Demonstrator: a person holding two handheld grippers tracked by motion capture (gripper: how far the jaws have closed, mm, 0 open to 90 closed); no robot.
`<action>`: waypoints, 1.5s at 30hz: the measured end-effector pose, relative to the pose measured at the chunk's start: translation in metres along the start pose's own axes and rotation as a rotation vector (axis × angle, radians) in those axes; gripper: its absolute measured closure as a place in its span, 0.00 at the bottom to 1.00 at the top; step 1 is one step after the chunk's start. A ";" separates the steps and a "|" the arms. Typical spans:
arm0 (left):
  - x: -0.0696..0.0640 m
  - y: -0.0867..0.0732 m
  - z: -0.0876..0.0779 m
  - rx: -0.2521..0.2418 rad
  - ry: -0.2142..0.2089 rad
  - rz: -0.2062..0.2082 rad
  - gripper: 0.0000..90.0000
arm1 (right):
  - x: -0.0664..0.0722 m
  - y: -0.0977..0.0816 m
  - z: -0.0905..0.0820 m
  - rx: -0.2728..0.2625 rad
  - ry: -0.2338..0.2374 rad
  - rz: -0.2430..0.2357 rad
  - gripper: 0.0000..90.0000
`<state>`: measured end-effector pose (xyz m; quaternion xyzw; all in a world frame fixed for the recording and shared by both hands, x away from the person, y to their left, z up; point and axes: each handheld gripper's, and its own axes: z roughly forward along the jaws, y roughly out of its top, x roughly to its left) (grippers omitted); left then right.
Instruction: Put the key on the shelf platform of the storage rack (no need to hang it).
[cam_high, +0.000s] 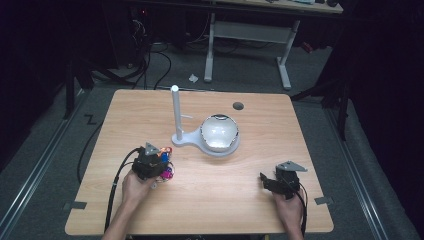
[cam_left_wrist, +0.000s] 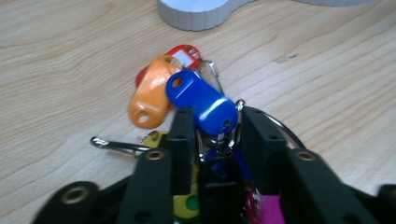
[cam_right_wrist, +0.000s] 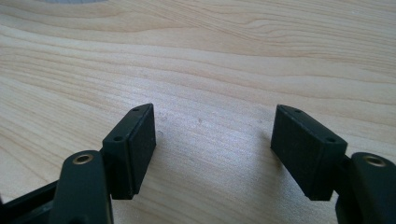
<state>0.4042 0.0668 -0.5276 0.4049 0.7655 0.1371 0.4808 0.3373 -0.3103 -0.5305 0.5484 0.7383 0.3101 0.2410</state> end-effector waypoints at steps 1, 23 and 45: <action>-0.001 -0.001 0.000 -0.006 0.004 0.004 0.82 | 0.000 0.000 0.000 0.000 0.000 -0.001 0.34; -0.007 0.024 -0.035 0.007 -0.113 -0.086 0.91 | 0.000 0.000 0.000 0.000 0.000 0.000 0.34; -0.038 0.061 -0.088 0.009 -0.268 -0.144 0.91 | 0.000 0.000 0.000 0.000 0.000 0.000 0.34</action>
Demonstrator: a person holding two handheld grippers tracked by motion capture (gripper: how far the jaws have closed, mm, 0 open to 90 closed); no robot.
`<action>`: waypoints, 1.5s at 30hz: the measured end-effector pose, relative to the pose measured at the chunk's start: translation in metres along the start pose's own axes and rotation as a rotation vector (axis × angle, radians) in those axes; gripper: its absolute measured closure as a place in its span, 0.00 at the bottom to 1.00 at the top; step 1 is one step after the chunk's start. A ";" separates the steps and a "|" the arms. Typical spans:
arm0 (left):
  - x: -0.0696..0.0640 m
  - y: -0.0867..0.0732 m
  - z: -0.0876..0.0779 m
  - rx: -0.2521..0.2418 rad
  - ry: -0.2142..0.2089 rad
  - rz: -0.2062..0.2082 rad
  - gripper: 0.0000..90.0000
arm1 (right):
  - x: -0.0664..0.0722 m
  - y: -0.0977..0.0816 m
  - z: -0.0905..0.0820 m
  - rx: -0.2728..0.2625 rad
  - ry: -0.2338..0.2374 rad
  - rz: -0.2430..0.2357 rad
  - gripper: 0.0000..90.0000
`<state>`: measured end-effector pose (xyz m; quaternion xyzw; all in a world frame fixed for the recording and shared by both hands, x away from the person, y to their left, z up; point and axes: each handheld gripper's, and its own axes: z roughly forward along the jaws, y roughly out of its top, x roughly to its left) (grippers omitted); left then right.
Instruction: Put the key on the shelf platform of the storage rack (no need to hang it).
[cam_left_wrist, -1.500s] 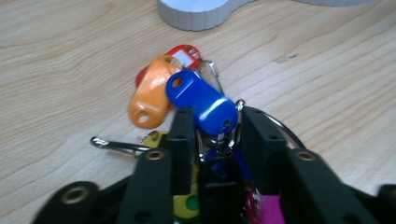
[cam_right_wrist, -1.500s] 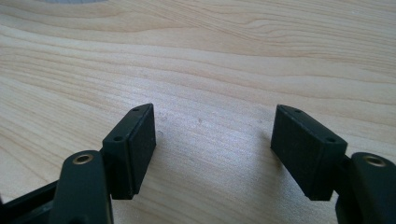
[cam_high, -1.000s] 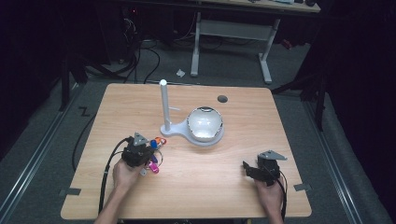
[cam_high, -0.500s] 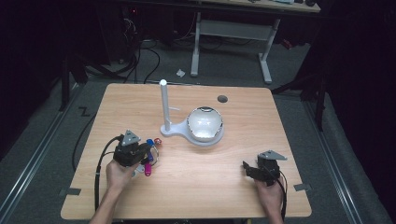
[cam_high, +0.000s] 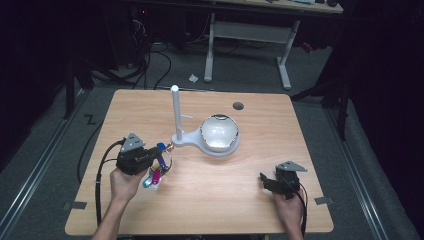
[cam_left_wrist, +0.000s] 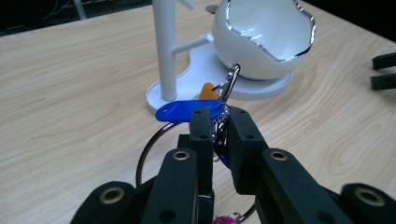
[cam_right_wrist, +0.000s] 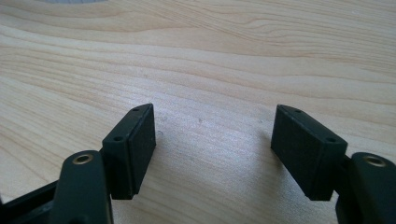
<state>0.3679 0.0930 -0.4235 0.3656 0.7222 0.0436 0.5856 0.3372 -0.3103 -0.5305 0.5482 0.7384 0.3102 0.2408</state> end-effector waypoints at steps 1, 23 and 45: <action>-0.003 0.001 -0.002 0.005 -0.002 -0.012 0.91 | 0.000 0.000 0.000 0.000 0.000 0.000 0.34; -0.058 0.006 -0.019 0.111 -0.123 -0.018 0.91 | 0.000 0.000 0.000 0.001 0.001 0.000 0.34; -0.113 0.006 -0.010 0.235 -0.204 -0.033 0.91 | 0.000 0.000 0.000 0.000 0.000 0.000 0.34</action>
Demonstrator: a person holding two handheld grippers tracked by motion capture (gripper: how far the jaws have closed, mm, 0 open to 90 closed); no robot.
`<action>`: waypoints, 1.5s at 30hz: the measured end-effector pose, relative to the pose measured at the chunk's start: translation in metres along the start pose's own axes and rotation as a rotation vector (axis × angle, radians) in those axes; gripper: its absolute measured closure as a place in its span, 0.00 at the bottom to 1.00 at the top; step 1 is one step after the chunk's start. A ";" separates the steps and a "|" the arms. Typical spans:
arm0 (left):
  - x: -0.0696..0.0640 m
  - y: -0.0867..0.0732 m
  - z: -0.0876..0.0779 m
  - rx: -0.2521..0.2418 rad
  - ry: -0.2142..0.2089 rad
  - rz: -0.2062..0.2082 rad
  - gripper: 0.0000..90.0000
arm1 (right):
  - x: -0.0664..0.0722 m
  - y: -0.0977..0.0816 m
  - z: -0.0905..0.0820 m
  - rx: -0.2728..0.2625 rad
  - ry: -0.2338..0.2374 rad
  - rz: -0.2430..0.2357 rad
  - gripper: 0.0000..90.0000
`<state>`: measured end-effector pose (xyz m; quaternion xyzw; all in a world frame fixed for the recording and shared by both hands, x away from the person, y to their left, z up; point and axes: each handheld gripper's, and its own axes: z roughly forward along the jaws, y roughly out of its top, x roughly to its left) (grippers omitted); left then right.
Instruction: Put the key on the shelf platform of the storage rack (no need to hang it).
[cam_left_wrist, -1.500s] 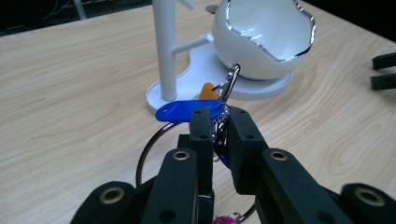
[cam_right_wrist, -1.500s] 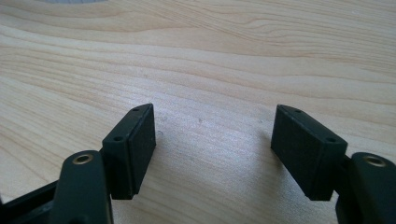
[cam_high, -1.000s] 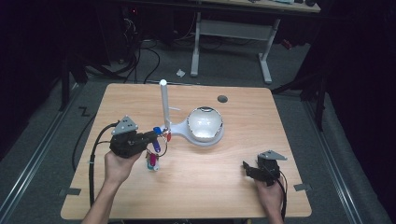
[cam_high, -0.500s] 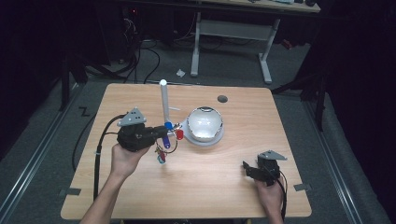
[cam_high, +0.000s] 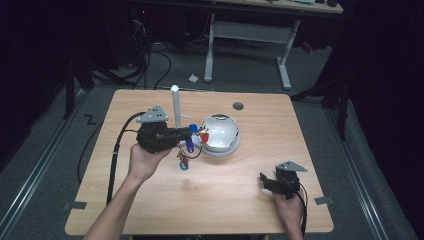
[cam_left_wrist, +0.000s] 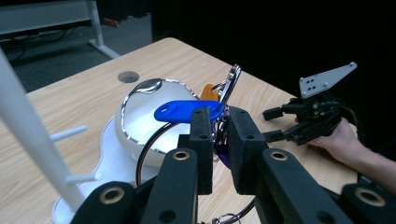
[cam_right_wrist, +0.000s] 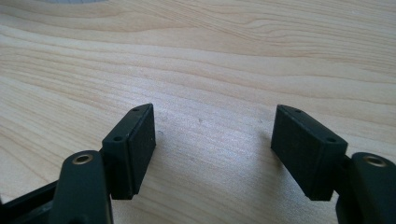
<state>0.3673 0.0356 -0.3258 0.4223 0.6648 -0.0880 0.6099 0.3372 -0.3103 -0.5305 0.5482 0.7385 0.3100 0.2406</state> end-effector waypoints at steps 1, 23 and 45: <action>0.000 0.000 0.000 0.000 0.000 0.000 0.91 | 0.000 0.000 0.000 0.000 0.000 0.000 0.34; -0.041 0.007 0.046 0.028 -0.028 0.000 0.91 | 0.000 0.000 0.000 0.000 0.001 -0.002 0.34; -0.052 0.002 0.097 -0.017 0.001 0.024 0.91 | 0.000 0.000 0.000 0.002 0.004 -0.004 0.34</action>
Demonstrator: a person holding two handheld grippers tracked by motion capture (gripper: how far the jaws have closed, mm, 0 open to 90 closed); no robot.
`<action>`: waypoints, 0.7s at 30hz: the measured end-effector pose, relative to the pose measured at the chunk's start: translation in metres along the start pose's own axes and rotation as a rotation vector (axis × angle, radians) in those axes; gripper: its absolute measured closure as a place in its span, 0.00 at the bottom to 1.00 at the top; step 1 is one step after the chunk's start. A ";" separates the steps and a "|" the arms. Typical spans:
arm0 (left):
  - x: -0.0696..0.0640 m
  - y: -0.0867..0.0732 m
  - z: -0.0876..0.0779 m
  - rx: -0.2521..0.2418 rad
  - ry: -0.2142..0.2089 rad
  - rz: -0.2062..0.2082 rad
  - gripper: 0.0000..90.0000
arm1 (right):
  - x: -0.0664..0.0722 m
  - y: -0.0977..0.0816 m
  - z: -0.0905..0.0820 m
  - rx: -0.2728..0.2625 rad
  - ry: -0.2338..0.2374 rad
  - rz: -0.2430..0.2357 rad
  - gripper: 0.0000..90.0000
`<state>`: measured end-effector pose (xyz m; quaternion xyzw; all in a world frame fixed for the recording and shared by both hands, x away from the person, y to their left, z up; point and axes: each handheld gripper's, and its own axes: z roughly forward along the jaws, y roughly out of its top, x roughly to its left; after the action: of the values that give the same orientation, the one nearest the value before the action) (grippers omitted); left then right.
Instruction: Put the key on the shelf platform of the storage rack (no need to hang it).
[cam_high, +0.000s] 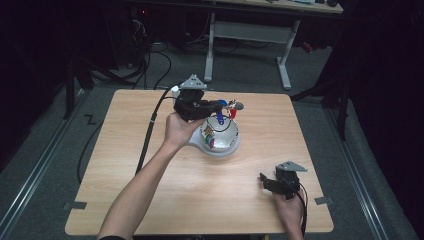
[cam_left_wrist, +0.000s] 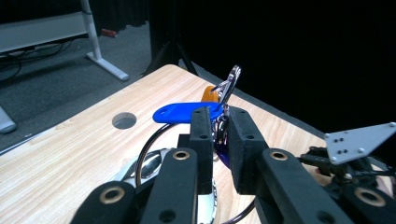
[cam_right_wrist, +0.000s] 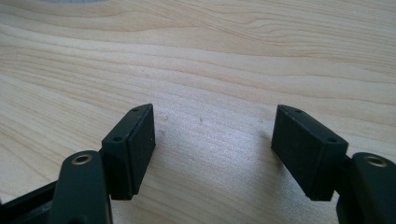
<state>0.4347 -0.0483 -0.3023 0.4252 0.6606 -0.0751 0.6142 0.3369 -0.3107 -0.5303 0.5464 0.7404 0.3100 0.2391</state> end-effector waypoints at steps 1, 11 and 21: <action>0.000 0.000 0.002 -0.002 0.000 0.004 0.91 | 0.000 0.000 0.000 -0.001 -0.001 0.000 0.34; 0.000 -0.002 0.020 -0.029 0.013 0.007 0.91 | 0.000 0.000 0.000 -0.001 0.003 -0.003 0.34; 0.009 -0.007 0.030 -0.043 0.033 0.033 0.91 | 0.000 0.000 0.000 -0.002 0.004 -0.003 0.34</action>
<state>0.4536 -0.0674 -0.3203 0.4241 0.6651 -0.0438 0.6131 0.3370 -0.3109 -0.5304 0.5443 0.7414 0.3117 0.2386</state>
